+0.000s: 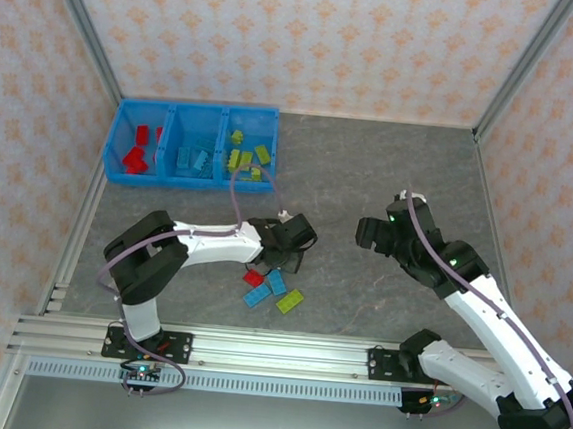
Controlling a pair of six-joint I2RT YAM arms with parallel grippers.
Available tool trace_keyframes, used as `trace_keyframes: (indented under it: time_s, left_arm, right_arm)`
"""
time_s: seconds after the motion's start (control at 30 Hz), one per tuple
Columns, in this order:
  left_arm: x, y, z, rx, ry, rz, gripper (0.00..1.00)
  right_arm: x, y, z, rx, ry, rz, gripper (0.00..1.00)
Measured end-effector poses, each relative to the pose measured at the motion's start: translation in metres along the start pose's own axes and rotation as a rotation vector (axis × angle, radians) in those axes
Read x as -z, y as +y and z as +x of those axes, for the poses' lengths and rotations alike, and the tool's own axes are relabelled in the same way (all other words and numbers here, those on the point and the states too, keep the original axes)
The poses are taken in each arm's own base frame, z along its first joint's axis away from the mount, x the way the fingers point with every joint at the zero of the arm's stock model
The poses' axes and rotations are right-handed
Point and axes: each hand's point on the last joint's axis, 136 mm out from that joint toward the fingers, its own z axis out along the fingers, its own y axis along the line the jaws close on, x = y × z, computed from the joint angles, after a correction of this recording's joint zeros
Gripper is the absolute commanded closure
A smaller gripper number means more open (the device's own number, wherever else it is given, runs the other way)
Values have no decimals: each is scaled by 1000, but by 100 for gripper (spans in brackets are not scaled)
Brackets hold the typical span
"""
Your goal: Sort the legos into containers by color
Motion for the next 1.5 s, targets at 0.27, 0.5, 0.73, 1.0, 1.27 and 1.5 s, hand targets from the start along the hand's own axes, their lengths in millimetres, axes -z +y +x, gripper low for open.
trace_keyframes:
  time_s: [0.27,0.5,0.73,1.0,1.27,1.5]
  left_arm:
    - [-3,0,0,27,-7,0,66]
    - [25,9,-23,24,-101,-24,66]
    - [121,67,-122,121,-393,-46,66]
    - [180,226,-209,368,-586,-262,66]
    - [113,300,-267,447,-487,-324,53]
    - [85,309,-255,455,-387,-329,45]
  right_arm:
    - [5,1,8,-18,31,-28,6]
    - [11,17,19,-32,80,-138,7]
    - [11,27,28,-77,110,-210,7]
    - [11,32,29,-130,104,-244,7]
    - [19,33,28,-161,88,-271,7]
    - [30,29,26,-172,56,-289,7]
